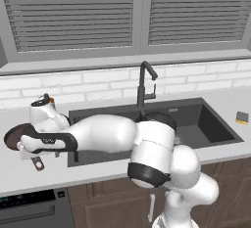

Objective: Pick the pan and sponge and place them into the sink. Then turn on the water.

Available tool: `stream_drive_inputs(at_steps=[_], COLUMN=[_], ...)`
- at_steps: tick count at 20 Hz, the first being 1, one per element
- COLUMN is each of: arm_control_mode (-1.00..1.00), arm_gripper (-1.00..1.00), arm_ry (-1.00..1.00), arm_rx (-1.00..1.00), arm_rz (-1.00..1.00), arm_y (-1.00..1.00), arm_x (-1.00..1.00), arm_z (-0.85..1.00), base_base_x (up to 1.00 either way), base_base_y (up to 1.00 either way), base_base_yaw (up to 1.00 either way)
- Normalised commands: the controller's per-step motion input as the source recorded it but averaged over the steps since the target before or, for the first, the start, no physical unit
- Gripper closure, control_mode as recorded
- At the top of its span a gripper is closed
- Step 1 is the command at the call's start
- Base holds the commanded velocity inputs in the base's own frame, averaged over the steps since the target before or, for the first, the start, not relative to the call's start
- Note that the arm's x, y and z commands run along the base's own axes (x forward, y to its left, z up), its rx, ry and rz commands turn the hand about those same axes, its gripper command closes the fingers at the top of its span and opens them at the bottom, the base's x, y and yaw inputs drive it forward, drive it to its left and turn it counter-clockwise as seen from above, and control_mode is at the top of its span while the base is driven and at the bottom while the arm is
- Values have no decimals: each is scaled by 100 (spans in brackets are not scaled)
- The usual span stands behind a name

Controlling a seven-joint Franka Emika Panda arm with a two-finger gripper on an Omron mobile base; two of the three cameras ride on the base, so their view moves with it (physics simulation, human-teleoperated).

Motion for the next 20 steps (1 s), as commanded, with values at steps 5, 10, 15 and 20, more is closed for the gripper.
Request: stream_drive_inputs(at_steps=[5,10,15,20], arm_control_mode=[-100,-100,-100,-100], arm_gripper=[-100,-100,-100,-100], arm_ry=[0,0,0,0], arm_rx=[-5,-2,0,-2], arm_rz=[0,0,0,0], arm_y=[32,15,0,11], arm_x=[38,32,22,19], arm_z=[-15,-14,-35,-40], base_base_x=[0,0,0,0], base_base_y=[0,0,0,0], base_base_yaw=[0,0,0,0])
